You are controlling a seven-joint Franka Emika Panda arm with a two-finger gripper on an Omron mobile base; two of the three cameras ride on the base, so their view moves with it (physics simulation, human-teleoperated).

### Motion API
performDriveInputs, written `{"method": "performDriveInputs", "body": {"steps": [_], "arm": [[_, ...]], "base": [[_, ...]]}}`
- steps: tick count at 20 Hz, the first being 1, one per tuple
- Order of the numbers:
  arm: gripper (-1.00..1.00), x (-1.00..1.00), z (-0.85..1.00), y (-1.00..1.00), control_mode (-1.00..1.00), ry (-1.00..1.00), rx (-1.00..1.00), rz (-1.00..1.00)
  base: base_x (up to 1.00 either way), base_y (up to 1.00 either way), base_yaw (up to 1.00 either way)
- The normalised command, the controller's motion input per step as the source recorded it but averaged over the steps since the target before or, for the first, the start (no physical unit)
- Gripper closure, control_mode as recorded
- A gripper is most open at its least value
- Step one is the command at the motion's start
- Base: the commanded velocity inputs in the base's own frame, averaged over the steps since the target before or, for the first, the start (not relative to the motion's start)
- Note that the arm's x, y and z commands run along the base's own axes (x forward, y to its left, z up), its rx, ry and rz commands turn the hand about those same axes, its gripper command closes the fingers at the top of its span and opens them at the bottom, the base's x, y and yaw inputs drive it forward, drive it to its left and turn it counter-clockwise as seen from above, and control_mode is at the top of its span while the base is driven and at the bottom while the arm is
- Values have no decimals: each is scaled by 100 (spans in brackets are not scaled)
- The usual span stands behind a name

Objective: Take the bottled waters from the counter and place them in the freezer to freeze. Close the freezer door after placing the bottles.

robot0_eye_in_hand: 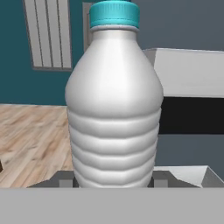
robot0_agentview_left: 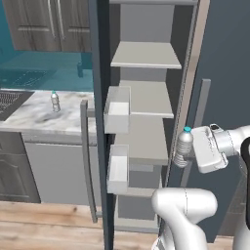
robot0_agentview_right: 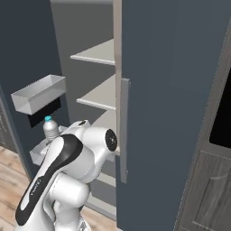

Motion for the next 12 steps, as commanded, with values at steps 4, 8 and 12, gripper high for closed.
{"method": "performDriveInputs", "body": {"steps": [4, 8, 12], "arm": [[100, 0, 0, 0, 100, 0, 0, 0], [100, 0, 0, 0, 100, 0, 0, 0], [100, 0, 0, 0, 100, 0, 0, 0]], "base": [[39, -1, 0], [52, 0, 0], [39, -5, 0]]}}
